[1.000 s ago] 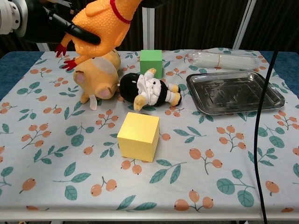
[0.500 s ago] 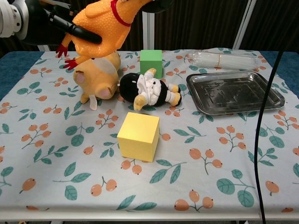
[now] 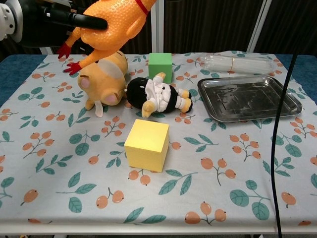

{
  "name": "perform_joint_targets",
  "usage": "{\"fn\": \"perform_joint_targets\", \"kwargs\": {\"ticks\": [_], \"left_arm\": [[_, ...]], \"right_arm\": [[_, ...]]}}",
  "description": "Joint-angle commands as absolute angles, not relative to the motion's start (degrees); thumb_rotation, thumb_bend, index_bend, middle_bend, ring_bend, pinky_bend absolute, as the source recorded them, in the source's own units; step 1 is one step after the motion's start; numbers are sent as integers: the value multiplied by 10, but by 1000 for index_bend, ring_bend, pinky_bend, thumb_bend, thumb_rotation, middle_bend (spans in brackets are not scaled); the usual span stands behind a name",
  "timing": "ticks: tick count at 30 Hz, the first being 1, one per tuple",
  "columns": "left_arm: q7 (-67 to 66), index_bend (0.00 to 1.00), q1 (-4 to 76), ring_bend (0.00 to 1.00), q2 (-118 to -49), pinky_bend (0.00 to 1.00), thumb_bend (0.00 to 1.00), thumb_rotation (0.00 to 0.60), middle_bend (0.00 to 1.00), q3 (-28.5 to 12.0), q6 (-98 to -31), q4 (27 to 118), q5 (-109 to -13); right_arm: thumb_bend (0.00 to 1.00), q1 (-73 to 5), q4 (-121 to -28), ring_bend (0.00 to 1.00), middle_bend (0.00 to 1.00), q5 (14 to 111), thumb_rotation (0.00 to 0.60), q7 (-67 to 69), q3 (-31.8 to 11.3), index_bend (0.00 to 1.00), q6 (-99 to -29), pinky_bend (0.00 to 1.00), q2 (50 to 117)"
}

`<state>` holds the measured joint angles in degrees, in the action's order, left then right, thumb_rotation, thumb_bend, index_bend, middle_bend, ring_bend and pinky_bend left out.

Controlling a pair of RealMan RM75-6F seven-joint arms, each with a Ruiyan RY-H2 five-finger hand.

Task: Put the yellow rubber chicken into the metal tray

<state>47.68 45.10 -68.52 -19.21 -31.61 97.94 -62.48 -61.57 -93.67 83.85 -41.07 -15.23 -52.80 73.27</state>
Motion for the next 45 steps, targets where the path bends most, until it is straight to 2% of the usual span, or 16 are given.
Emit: {"fn": "perform_joint_targets", "kwargs": {"ticks": [1,7,11,13,15,19,21,25,31,37,45], "left_arm": [[481,207,448,241,-686,518,309,487,219,-197,-311,980,-635],[486,164,443,162,-689,449,243,489,105,-201,-310,985,-657],[488,164,442,163,-688,449,241,574,106,-201,-304,984,-670],[488,166,442,163,-688,448,241,598,119,-200,-303,983,-679],[487,189,443,186,-687,448,242,600,177,-199,-301,981,-684],[489,324,441,330,-694,484,271,600,345,-201,-308,980,-672],[488,421,441,423,-698,535,297,600,449,-202,-311,978,-660],[477,564,442,543,-704,634,376,600,576,-202,-318,972,-642],[454,751,441,740,-718,868,534,600,774,-204,-340,965,-601],[435,856,443,850,-723,969,583,600,891,-208,-347,963,-562],[425,927,437,891,-723,1000,624,600,968,-214,-347,969,-545]], "right_arm": [[277,-617,-936,755,803,839,600,-412,-151,984,-528,1000,735],[277,-621,-932,755,803,836,600,-419,-149,986,-528,1000,740],[277,-622,-928,755,803,834,600,-423,-148,986,-528,1000,743],[277,-623,-928,754,803,834,600,-421,-147,986,-529,1000,744],[277,-623,-928,755,804,835,600,-420,-146,986,-530,1000,745],[277,-624,-927,754,804,836,600,-418,-142,987,-528,1000,745],[277,-624,-928,755,804,836,600,-417,-141,988,-527,1000,744],[276,-624,-934,758,805,837,600,-415,-140,990,-529,1000,741],[272,-623,-952,763,807,846,600,-415,-136,996,-533,1000,738],[272,-622,-975,763,808,867,600,-422,-126,997,-535,1000,736],[273,-617,-991,764,810,872,600,-441,-121,998,-537,1000,738]]}}
